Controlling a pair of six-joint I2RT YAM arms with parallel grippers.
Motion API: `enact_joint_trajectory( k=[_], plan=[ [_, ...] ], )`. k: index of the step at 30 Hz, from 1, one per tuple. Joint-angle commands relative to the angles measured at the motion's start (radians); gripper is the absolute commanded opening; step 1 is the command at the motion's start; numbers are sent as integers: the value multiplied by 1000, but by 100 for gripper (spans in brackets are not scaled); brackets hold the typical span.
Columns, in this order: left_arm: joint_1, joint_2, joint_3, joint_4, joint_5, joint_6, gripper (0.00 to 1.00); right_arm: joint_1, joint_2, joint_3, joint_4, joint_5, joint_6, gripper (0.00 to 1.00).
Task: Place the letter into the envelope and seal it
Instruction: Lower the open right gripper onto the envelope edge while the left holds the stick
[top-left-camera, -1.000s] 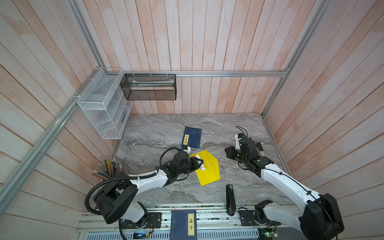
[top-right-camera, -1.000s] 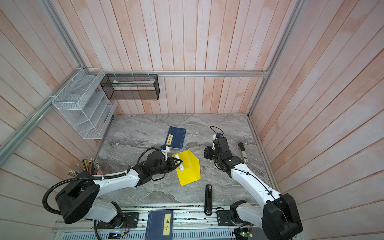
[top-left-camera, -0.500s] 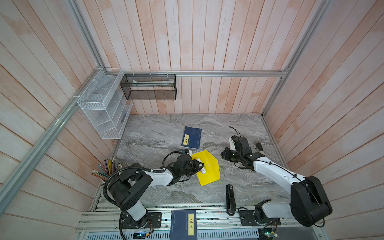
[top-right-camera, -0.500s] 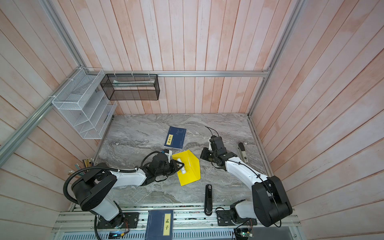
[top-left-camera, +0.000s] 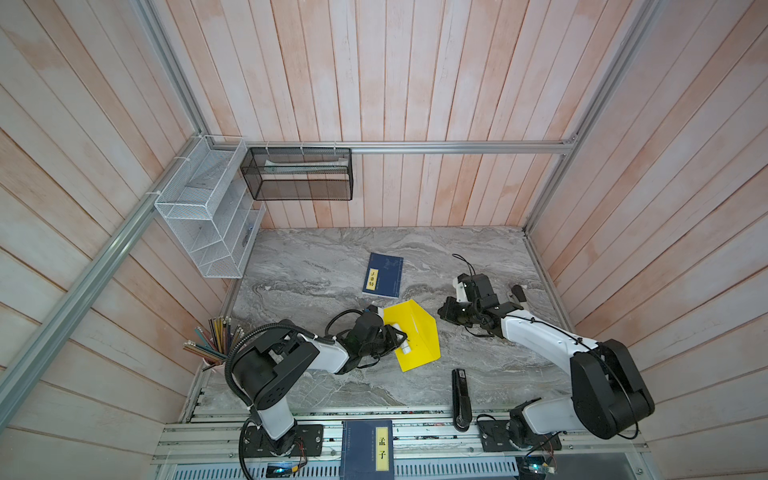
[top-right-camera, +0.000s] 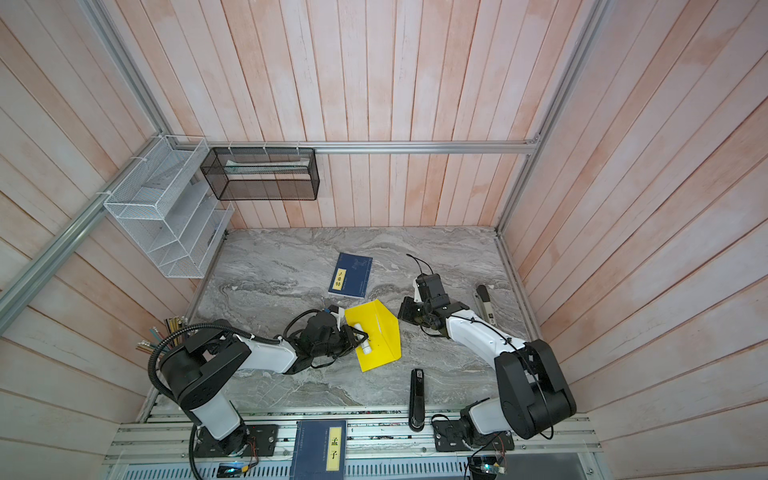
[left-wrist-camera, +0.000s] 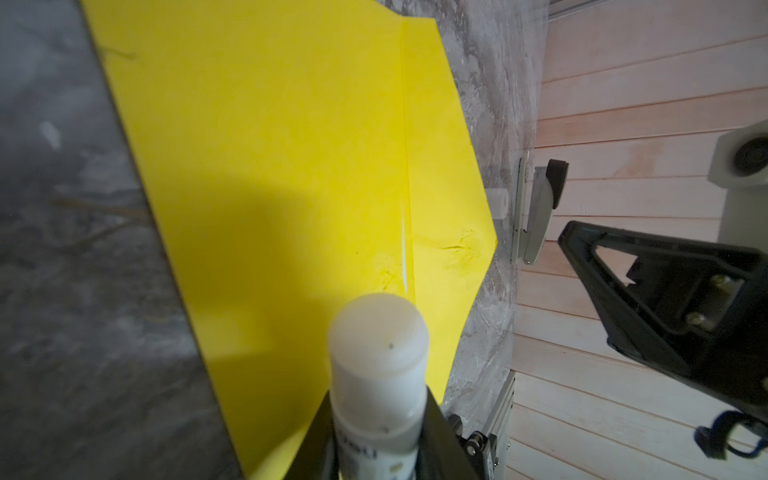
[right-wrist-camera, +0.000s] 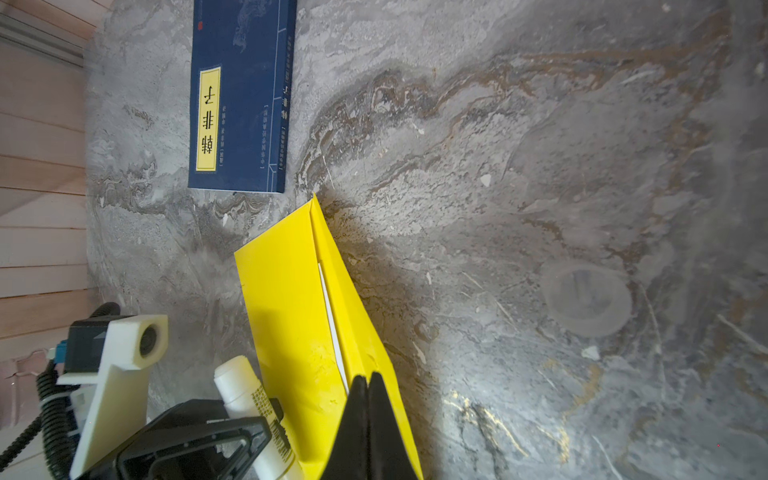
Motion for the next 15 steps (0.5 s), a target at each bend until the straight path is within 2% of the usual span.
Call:
enact_joint_trajectory(
  k=[1, 15],
  plan=[
    [8, 11, -13, 52, 17, -14, 0, -5, 24, 37, -4, -19, -18, 0],
    [20, 32, -23, 58, 32, -12, 0, -8, 102, 89, -61, -33, -50, 0]
  ],
)
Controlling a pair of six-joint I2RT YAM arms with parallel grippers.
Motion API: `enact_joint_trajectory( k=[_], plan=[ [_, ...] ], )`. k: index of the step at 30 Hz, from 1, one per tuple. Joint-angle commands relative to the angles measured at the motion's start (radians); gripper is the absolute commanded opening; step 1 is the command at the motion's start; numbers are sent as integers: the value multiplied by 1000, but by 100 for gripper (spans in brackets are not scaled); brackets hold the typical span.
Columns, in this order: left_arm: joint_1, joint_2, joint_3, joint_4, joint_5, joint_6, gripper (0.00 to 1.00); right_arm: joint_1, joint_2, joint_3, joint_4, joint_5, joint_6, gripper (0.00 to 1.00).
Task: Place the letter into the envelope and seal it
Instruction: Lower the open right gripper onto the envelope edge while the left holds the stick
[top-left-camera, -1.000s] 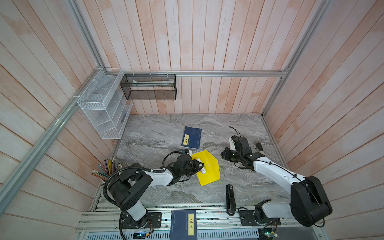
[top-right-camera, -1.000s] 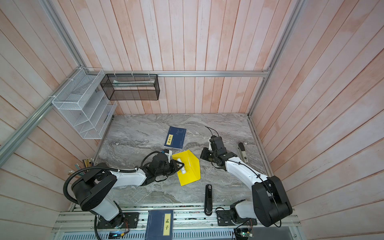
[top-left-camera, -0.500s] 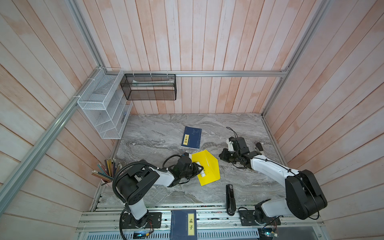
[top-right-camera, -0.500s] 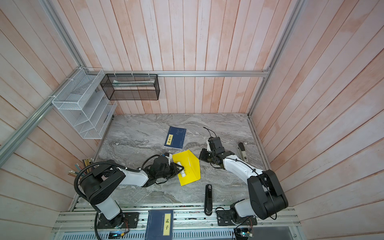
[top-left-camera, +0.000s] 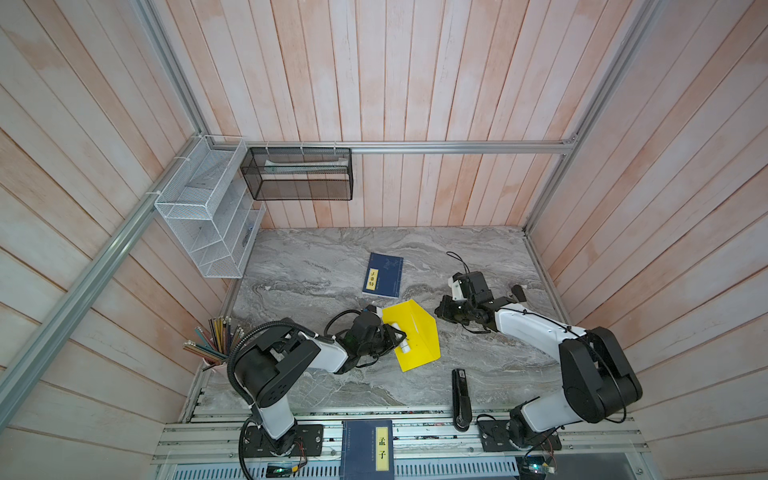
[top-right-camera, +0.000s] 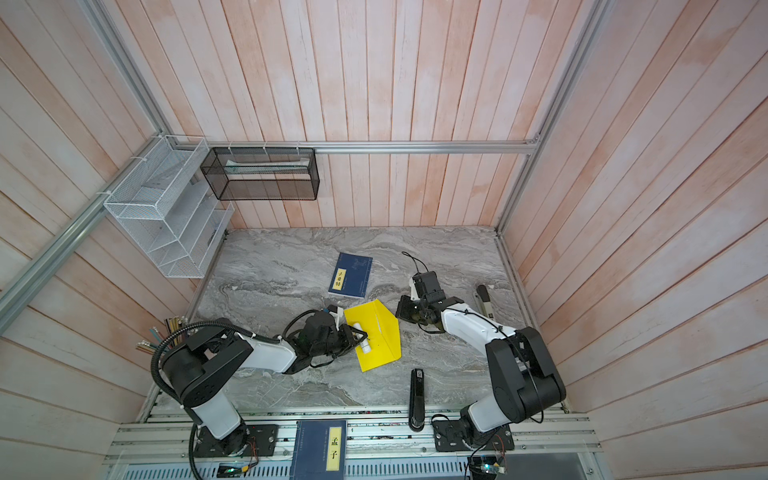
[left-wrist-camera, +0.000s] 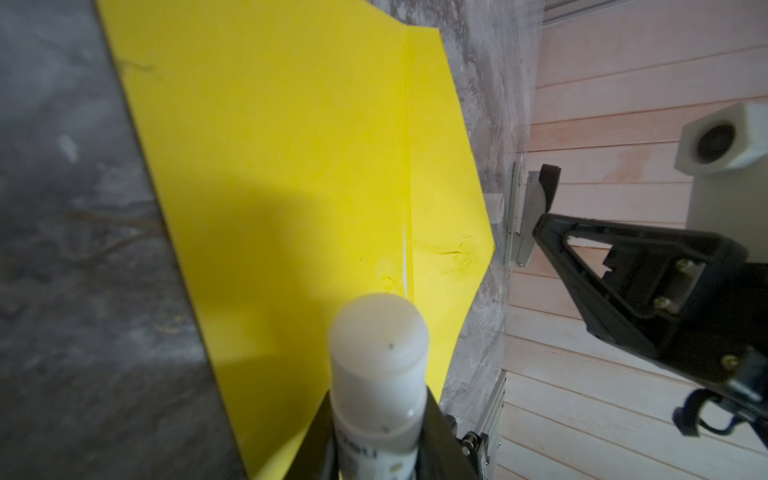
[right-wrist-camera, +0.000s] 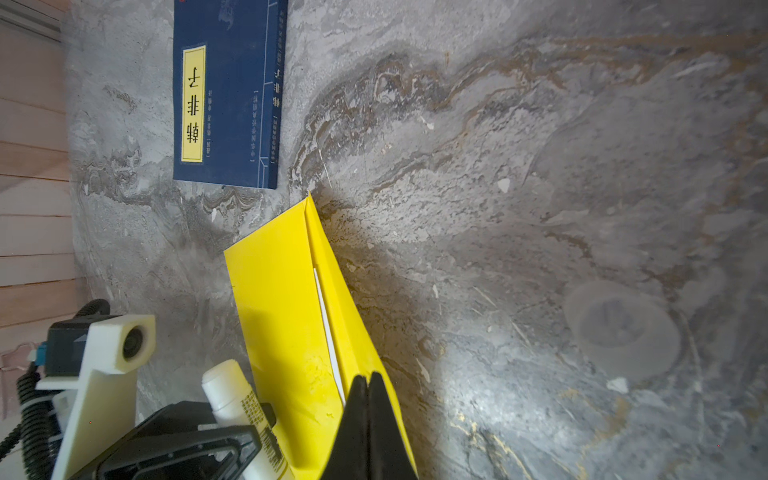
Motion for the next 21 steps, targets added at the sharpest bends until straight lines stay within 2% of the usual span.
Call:
enact_joint_trajectory(
  k=[1, 21],
  plan=[
    [3, 19, -16, 26, 10, -1, 0, -7, 17, 29, -42, -10, -19, 0],
    [21, 34, -38, 48, 28, -3, 0, -11, 57, 44, -48, -28, -30, 0]
  ],
)
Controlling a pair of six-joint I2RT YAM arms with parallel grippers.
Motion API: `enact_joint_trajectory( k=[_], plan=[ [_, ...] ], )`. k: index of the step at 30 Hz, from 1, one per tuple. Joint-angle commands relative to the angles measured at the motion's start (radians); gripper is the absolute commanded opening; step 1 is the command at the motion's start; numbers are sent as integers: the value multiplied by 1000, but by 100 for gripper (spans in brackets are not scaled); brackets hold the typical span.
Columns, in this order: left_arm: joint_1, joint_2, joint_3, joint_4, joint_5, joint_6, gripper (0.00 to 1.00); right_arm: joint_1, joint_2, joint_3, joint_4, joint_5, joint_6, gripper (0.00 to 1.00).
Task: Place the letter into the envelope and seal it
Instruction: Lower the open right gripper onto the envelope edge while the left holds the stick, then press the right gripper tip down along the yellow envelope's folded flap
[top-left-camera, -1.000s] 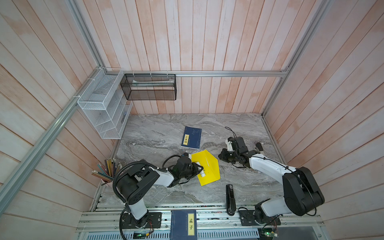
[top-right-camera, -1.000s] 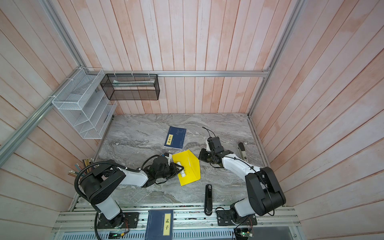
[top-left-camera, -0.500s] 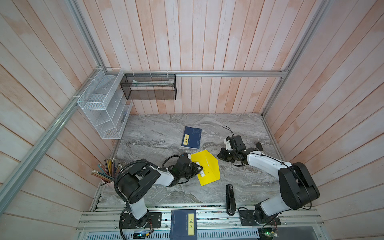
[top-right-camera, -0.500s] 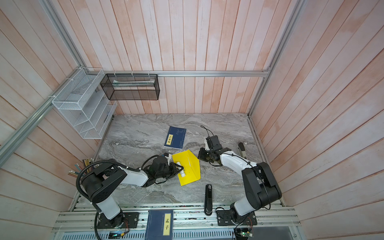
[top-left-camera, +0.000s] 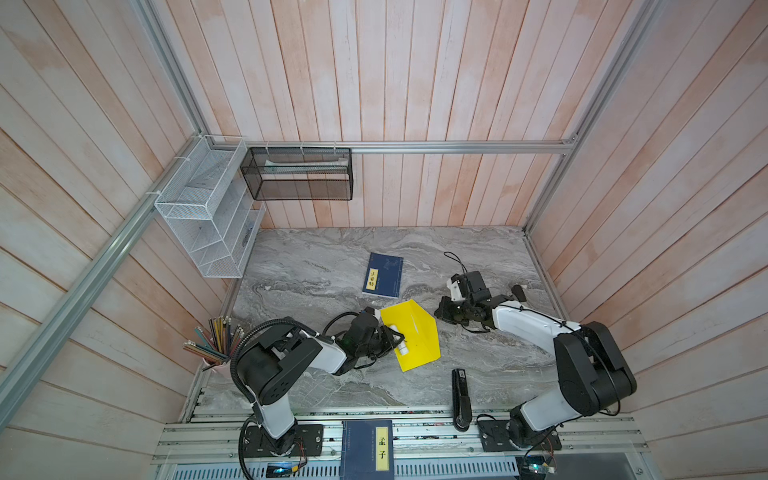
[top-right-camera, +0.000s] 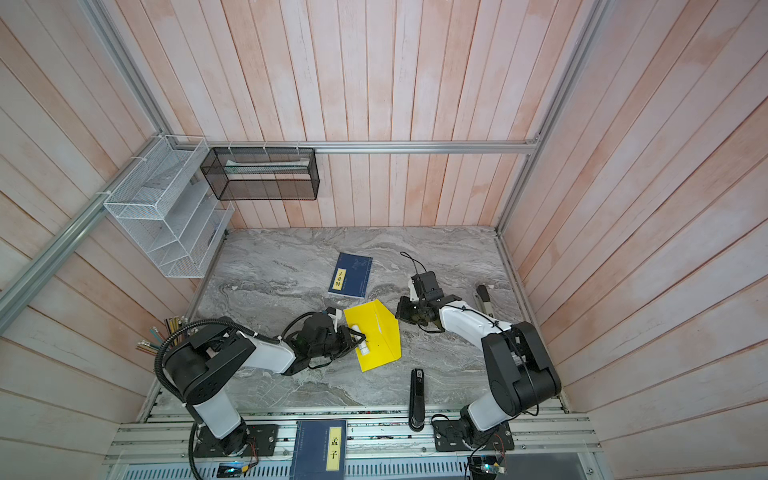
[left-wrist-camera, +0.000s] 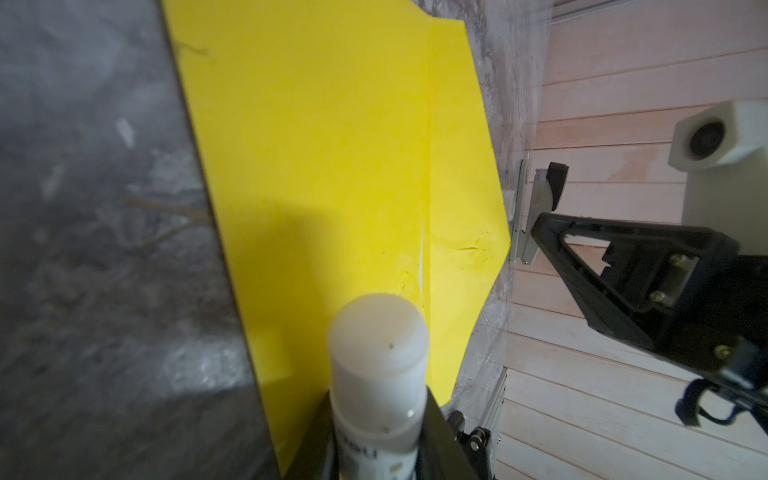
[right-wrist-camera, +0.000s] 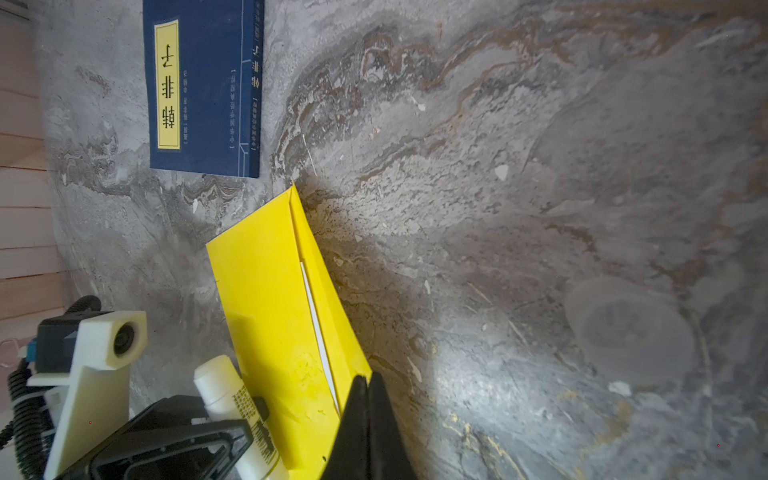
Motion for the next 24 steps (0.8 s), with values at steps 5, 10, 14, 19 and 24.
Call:
enact_joint_trajectory(
  k=[5, 10, 14, 19, 24],
  plan=[
    [5, 21, -9, 12, 10, 3, 0, -9, 42, 35, -24, -17, -23, 0],
    [7, 24, -7, 10, 14, 2, 0, -14, 57, 44, -31, -14, -32, 0],
    [7, 24, -5, 10, 15, 4, 0, -15, 63, 42, -40, -3, -40, 0],
    [8, 23, -2, 8, 16, 4, 0, -16, 79, 43, -52, 2, -48, 0],
    [8, 26, 1, 9, 19, 5, 0, -15, 93, 38, -56, 5, -49, 0]
  ],
)
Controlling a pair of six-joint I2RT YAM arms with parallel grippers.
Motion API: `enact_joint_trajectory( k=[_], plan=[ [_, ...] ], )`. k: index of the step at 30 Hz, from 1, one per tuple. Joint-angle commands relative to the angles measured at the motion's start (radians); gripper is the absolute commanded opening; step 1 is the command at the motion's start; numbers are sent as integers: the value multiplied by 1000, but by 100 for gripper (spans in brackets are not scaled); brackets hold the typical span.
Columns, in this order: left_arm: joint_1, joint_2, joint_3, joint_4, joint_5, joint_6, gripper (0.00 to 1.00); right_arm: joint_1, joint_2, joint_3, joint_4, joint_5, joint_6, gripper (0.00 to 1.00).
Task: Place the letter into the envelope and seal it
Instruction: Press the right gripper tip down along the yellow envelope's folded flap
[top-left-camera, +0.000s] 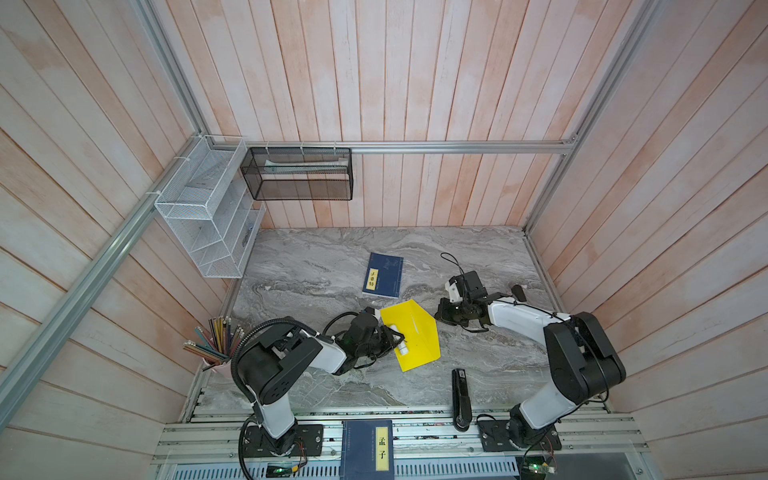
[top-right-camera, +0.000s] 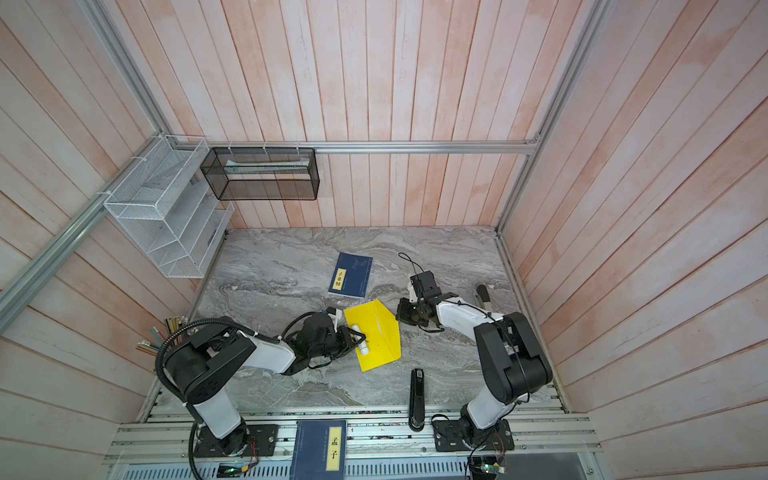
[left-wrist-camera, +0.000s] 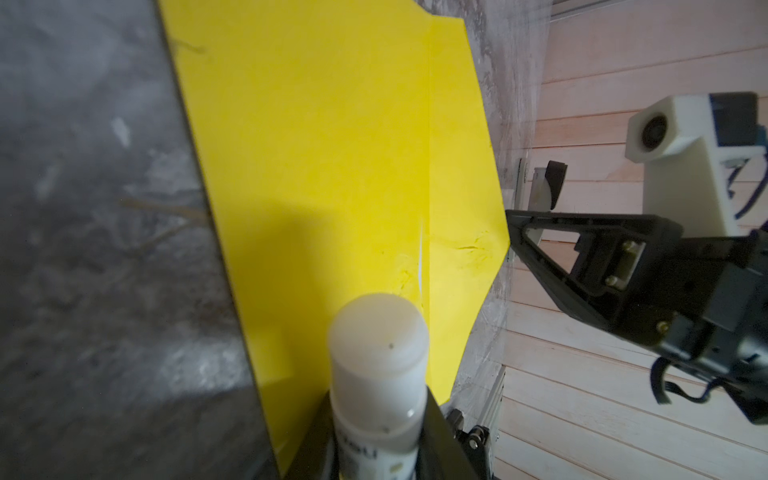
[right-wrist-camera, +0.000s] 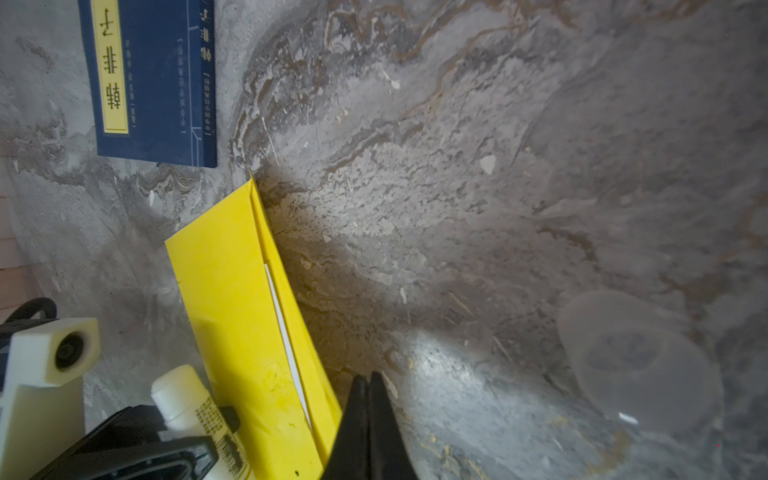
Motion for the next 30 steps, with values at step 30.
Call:
enact_joint_trajectory(
  k=[30],
  plan=[
    [6, 24, 11, 0, 16, 4, 0, 136, 95, 72, -23, -118, 16, 0]
  ],
)
